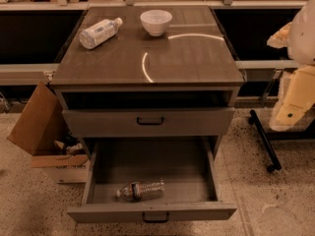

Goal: Pick water bottle from middle drawer and place on counter

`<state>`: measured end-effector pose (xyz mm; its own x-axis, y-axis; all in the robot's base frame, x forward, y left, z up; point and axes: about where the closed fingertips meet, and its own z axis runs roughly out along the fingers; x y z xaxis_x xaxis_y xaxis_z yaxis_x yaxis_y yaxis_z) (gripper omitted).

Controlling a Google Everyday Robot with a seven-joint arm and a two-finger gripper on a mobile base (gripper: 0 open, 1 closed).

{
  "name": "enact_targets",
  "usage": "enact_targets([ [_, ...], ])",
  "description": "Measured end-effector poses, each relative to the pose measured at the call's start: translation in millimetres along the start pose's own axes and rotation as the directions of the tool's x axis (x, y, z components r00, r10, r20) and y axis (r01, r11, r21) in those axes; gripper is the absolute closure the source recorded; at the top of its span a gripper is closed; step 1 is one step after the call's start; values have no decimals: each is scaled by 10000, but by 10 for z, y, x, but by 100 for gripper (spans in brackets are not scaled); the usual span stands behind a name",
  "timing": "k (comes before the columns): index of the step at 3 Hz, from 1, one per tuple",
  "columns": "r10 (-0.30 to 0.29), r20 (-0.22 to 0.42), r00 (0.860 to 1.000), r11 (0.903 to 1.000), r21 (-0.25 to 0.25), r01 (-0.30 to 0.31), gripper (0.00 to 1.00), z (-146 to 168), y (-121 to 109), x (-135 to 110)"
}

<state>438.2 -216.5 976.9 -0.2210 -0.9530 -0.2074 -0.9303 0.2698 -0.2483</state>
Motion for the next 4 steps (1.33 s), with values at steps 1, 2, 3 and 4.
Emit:
enact_targets([
  [1, 0, 0, 10000, 10000, 0, 0, 0, 0, 0, 0],
  [2, -120, 111, 9999, 9997, -207, 122, 0, 167, 91, -51],
  [3, -403, 601, 9974, 9948, -908, 457, 0, 572, 349, -192],
  [4, -501, 1233, 9911, 9840, -1637, 701, 0, 962, 642, -362],
])
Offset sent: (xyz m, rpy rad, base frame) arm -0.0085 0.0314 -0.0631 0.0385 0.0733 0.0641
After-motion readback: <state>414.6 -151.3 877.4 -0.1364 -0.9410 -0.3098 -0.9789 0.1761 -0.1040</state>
